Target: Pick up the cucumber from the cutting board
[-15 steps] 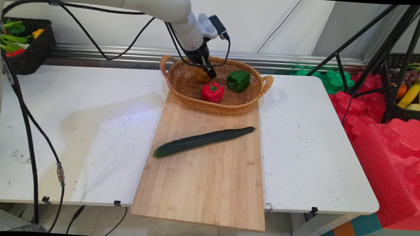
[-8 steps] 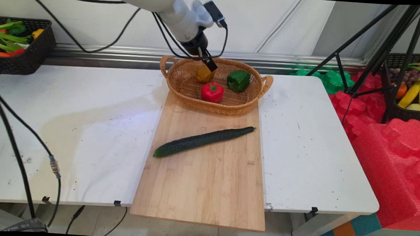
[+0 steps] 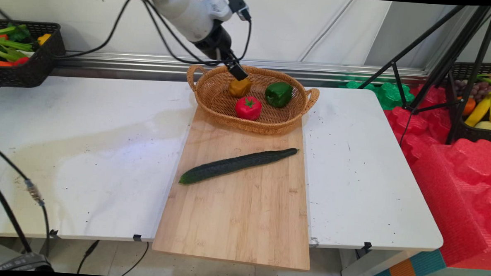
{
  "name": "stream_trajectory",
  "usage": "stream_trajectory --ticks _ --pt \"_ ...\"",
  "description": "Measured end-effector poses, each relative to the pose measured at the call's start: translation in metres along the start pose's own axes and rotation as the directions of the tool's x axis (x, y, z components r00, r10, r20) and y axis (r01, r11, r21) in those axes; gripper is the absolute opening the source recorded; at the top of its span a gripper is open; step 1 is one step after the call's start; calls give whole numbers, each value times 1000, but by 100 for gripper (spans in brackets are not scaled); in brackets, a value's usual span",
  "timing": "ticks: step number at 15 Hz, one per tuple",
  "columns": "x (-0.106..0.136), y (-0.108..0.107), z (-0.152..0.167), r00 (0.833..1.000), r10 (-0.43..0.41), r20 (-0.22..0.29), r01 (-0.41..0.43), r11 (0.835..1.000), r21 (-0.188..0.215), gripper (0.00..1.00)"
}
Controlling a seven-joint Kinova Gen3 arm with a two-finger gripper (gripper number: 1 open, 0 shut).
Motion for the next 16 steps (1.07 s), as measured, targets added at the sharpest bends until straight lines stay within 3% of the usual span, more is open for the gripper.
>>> stream_trajectory --ticks 10,16 --pt "-67 23 -99 995 82 -63 -88 990 -108 100" --pt "-106 33 -149 991 115 -61 -124 980 -156 100"
